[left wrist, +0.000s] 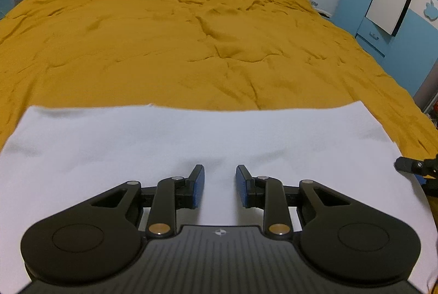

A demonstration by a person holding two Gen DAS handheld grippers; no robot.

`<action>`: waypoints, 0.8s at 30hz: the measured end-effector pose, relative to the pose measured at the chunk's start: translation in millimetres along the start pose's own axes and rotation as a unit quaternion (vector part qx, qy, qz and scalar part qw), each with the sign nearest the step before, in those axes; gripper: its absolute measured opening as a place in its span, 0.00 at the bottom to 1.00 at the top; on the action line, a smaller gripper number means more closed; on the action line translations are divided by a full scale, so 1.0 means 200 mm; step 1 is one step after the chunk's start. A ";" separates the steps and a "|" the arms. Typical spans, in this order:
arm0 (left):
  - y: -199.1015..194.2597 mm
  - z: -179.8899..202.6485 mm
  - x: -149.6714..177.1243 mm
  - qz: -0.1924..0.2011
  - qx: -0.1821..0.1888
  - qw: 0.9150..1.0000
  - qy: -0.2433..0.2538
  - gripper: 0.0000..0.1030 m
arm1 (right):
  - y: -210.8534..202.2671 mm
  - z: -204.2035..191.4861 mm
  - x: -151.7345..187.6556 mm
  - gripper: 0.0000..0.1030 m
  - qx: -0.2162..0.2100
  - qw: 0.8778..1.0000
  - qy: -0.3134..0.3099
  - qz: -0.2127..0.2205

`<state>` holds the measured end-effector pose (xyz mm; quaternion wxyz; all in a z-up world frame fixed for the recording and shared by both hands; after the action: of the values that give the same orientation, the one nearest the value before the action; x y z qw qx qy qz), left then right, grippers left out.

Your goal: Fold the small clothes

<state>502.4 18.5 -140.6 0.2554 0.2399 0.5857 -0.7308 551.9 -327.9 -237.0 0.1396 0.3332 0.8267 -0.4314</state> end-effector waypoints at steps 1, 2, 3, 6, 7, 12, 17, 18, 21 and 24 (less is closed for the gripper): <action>0.03 0.01 -0.01 -0.003 0.001 1.000 -0.002 0.31 | 0.01 0.00 -0.01 0.42 -0.003 1.000 0.001 0.000; 0.06 0.01 -0.03 -0.006 0.003 1.000 -0.007 0.31 | 0.03 0.00 -0.02 0.40 -0.007 1.000 0.000 0.002; 0.08 0.01 -0.04 -0.009 0.009 1.000 -0.016 0.31 | 0.04 0.00 -0.03 0.39 -0.012 1.000 -0.001 0.004; 0.15 0.01 -0.07 -0.011 0.012 0.999 -0.032 0.31 | 0.08 0.01 -0.05 0.29 -0.021 1.000 0.000 0.004; 0.18 0.01 -0.07 -0.015 0.007 0.999 -0.035 0.31 | 0.09 0.02 -0.05 0.21 -0.022 1.000 0.002 0.002; 0.18 0.03 -0.09 -0.011 -0.004 1.000 -0.021 0.31 | 0.11 0.00 -0.06 0.08 -0.032 0.999 0.000 0.001; 0.04 0.01 -0.09 0.007 -0.015 0.999 -0.036 0.31 | 0.02 -0.12 -0.09 0.05 -0.037 0.999 -0.019 0.018; 0.00 0.00 -0.10 0.011 -0.015 0.999 -0.034 0.31 | 0.00 -0.17 -0.10 0.05 -0.042 0.999 -0.020 0.022; -0.15 -0.05 -0.11 0.022 -0.025 0.999 -0.024 0.31 | -0.05 -0.31 -0.11 0.05 -0.043 0.998 -0.031 0.027; -0.30 -0.13 -0.15 0.033 -0.035 0.998 -0.027 0.31 | -0.11 -0.49 -0.10 0.05 -0.061 0.997 -0.036 0.033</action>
<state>486.8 57.0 -82.6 0.3037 0.2304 0.5954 -0.7073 557.7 -265.3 -155.8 0.2034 0.3357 0.8345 -0.3867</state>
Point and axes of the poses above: each gripper's, at about its wrist camera, not at the fingertips, and y roughly the way its jaws point, z to its right, x to its underside, the point moved 5 cm from there along y, roughly the way its jaws point, and after that the axes turned 2 degrees about -y, right-handed, at the moved point
